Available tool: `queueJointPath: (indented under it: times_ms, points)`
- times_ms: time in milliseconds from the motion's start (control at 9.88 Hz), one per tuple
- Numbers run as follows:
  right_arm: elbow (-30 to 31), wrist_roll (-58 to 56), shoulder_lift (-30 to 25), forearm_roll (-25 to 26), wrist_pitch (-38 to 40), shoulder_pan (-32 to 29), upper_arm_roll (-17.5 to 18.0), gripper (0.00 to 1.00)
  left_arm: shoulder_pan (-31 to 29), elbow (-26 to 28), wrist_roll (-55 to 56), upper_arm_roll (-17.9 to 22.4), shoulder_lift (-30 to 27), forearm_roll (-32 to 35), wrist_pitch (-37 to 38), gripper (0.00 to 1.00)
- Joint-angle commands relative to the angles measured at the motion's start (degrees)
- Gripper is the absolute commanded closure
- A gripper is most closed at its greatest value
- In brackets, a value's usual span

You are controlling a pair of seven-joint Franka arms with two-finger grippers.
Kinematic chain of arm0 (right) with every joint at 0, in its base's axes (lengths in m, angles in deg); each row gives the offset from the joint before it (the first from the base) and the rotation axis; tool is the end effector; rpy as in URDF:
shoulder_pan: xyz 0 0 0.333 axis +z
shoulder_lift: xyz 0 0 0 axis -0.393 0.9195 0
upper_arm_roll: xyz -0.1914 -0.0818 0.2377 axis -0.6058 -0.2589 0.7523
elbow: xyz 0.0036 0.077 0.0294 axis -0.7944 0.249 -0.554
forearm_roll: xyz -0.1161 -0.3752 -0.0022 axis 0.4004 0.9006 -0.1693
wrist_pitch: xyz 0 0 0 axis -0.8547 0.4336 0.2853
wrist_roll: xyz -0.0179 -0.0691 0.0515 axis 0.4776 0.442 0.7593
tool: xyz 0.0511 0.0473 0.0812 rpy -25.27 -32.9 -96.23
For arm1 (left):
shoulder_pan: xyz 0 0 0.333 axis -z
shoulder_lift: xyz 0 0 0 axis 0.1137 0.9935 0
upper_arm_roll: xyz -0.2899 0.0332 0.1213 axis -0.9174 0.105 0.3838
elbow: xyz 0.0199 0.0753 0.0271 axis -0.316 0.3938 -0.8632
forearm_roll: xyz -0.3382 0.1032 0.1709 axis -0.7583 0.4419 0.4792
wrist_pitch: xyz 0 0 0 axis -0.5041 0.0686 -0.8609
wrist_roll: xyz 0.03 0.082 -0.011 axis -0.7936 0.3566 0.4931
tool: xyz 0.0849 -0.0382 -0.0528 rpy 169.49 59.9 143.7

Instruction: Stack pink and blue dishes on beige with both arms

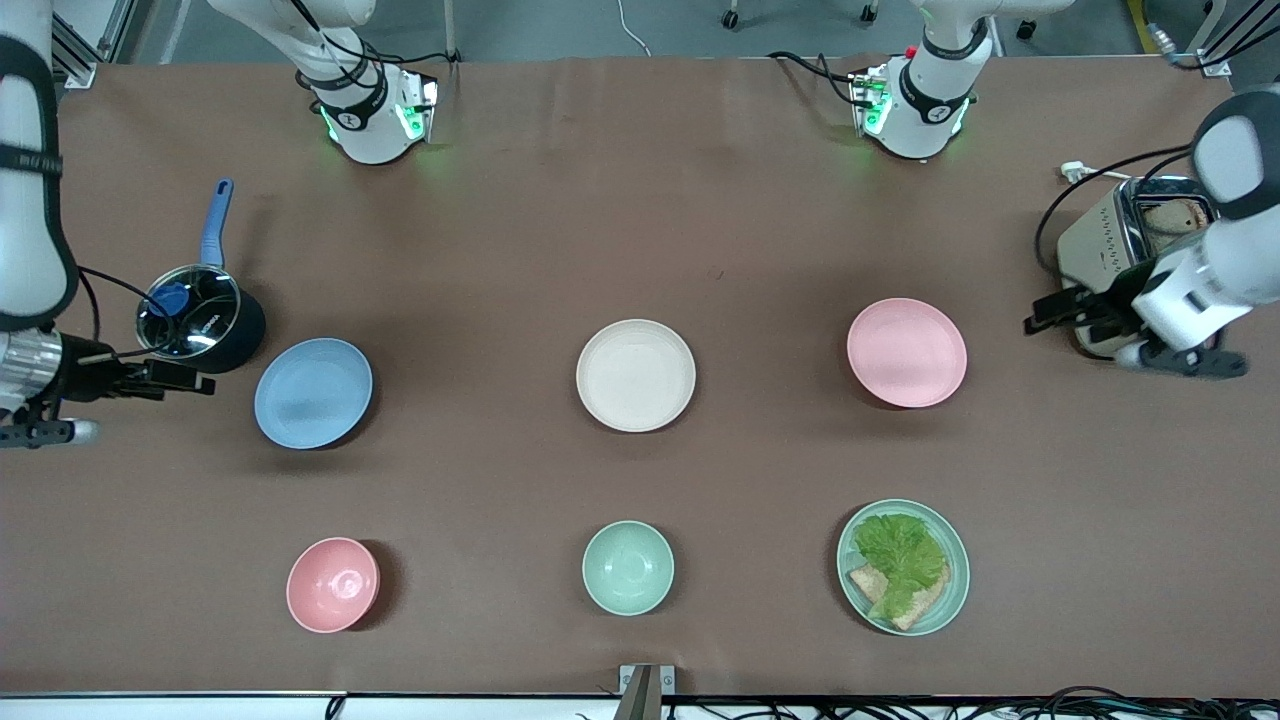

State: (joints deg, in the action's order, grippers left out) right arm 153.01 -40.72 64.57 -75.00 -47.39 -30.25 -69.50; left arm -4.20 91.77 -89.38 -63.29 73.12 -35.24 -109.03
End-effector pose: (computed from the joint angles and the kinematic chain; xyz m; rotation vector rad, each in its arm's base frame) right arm 0.6076 -0.1719 0.3307 -2.7830 -0.0869 0.0938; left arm 0.5665 0.0199 0.4082 2.9262 -0.1007 -0.0866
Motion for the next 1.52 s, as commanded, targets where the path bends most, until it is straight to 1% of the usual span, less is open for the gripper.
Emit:
queueJointPath:
  times_ms: [0,101,203,304,405,506,608,709,810,911,1013,1114,1215,1316,1418]
  points:
    - [3.9,-11.8,4.4,-5.9,-6.0,-0.7,-1.8,0.0,-0.3,5.4,-3.7,0.5,4.4,-4.7,-7.9,0.0]
    - [5.9,-15.1,6.7,-7.9,-10.8,-1.0,-1.8,0.0,-0.4,6.7,-4.8,0.9,6.6,-6.8,-10.2,0.01]
    - [8.2,-17.2,7.9,-11.2,-14.4,-0.8,-1.8,0.0,-0.4,7.4,-7.7,1.0,9.3,-7.3,-11.6,0.03]
    - [10.3,-18.6,8.0,-14.8,-14.9,-0.4,-1.8,0.0,-0.4,7.6,-9.5,1.6,11.8,-8.8,-13.3,0.04]
    - [11.5,-19.3,8.4,-16.6,-15.0,-0.1,-1.7,0.06,-0.5,7.6,-13.4,2.2,14.2,-10.0,-13.9,0.07]
    - [11.8,-19.8,8.6,-16.7,-14.7,-0.1,-1.8,0.17,-0.4,7.6,-17.8,2.5,17.0,-15.6,-14.0,0.14]
    - [12.5,-19.7,8.5,-16.7,-14.4,-0.2,-1.8,0.34,-0.4,7.6,-22.2,2.5,19.2,-18.5,-14.0,0.19]
    - [12.6,-19.2,8.5,-16.7,-14.3,-0.2,-1.8,0.52,-0.4,7.6,-24.7,2.5,21.1,-18.7,-14.0,0.27]
    - [12.4,-18.9,8.5,-16.7,-14.0,-0.5,-1.8,0.7,-0.5,7.7,-25.0,2.5,21.8,-18.6,-14.0,0.42]
    - [12.4,-18.8,8.5,-17.0,-14.1,-0.5,-1.7,0.91,-0.5,7.7,-25.0,2.5,21.7,-18.6,-13.9,0.66]
    - [12.1,-18.7,8.5,-17.5,-14.0,-0.5,-1.8,0.99,-0.5,7.6,-25.0,2.6,21.6,-18.6,-13.9,0.85]
    - [11.7,-17.3,8.5,-17.5,-13.7,-0.4,-1.8,0.99,-0.5,7.6,-25.1,2.6,21.6,-18.6,-13.9,0.93]
    - [10.0,-14.9,8.4,-17.3,-12.2,-0.2,-1.9,0.99,-0.5,7.6,-25.1,3.0,21.6,-18.5,-13.8,0.97]
    - [7.9,-12.0,7.8,-16.6,-8.9,-0.1,-2.3,0.99,-0.5,7.5,-25.1,3.0,20.7,-18.4,-13.4,0.99]
    - [4.7,-7.7,7.7,-14.2,-4.4,0.1,-3.0,0.99,-0.8,7.5,-24.9,2.9,18.2,-18.3,-13.2,0.99]
